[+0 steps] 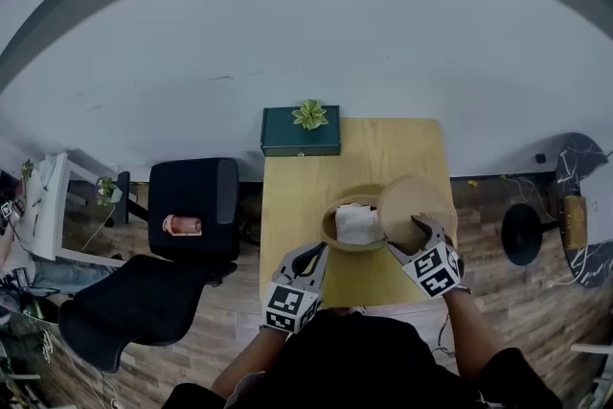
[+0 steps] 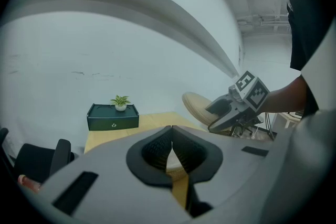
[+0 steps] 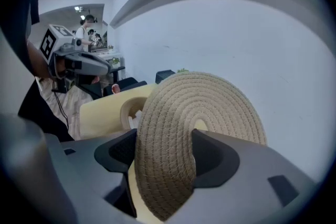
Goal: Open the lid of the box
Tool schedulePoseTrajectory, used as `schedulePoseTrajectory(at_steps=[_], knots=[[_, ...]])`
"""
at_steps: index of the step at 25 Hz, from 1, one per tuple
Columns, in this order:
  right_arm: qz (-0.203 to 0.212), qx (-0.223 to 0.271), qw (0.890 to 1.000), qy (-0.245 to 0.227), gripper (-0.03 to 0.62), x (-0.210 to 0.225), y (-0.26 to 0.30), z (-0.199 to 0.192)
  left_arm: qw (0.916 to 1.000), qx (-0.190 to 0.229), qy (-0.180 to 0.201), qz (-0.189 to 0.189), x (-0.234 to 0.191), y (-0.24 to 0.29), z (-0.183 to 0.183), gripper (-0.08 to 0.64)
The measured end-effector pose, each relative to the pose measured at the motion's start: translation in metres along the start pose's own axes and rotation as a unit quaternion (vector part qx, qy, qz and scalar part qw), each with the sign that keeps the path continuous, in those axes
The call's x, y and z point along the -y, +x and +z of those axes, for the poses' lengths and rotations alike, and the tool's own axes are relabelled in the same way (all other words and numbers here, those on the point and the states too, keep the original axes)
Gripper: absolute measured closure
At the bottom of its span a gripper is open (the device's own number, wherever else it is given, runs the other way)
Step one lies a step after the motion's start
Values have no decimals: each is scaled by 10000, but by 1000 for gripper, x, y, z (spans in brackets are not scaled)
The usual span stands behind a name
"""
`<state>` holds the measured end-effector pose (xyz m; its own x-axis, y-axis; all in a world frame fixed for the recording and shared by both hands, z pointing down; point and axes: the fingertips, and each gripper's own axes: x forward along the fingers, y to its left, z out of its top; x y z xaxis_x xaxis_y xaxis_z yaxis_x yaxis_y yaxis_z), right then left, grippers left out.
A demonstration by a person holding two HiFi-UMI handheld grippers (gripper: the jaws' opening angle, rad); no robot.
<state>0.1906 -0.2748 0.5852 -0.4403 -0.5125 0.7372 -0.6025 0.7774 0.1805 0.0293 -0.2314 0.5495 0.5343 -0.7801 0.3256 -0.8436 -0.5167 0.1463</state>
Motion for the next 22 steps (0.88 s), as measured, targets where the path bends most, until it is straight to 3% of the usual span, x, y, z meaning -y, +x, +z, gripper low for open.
schedulePoseTrajectory(at_steps=[4,8,15,22], knots=[[-206,-379,9991,1,256,9,-10,-36,9998,-96,14,-201,12,8,-6,541],[-153,-703,9974,77,256,9,-8,-74,9992,-206,-69,-346,20,16,-4,541],[180,-1131,9914,630,256,0,4,-134,9985,-261,27,-477,33,27,-7,541],[263,-1228,9844,1234,255,-7,25,-160,9983,-417,-53,-402,32,22,-19,541]])
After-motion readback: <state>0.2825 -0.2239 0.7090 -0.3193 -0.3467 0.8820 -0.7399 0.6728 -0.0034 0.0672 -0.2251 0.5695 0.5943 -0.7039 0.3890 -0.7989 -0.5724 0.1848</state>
